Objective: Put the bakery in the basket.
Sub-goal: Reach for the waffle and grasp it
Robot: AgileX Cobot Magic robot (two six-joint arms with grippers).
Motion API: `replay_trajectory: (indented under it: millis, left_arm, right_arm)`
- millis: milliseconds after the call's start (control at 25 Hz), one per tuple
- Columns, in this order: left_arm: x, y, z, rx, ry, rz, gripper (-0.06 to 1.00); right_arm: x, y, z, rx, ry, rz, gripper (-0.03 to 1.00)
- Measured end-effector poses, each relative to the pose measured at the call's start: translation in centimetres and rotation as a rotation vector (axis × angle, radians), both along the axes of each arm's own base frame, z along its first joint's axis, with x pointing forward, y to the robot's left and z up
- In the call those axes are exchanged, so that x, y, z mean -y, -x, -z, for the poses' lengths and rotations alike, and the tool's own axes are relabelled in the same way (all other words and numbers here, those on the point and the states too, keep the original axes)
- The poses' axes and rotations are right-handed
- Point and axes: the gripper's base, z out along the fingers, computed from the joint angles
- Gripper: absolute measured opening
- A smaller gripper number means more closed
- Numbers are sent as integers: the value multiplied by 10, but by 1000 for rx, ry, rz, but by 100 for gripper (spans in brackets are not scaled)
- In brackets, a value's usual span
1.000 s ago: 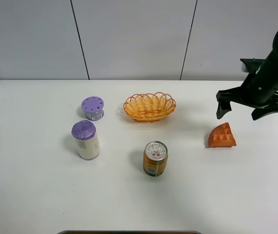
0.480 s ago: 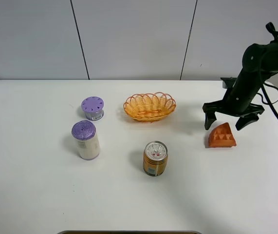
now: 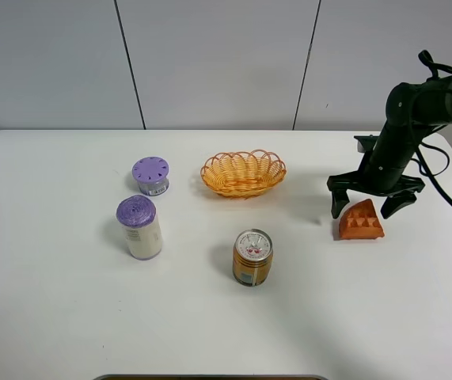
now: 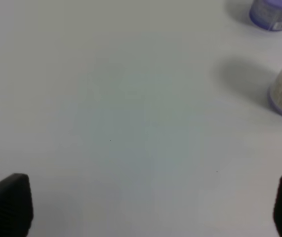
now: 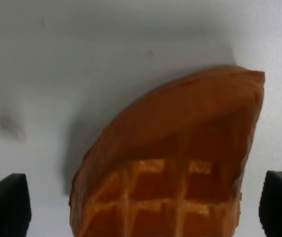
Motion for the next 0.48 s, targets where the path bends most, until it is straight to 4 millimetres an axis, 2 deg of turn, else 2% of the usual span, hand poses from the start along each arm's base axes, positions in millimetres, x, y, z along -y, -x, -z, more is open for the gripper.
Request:
replay_trajectory:
  millis: [120, 480]
  left_arm:
    - [0, 0, 0, 0, 0, 0, 99]
    - [0, 0, 0, 0, 0, 0, 99]
  right_arm:
    - [0, 0, 2, -4, 1, -1, 91]
    - [0, -3, 29, -42, 4, 3, 91]
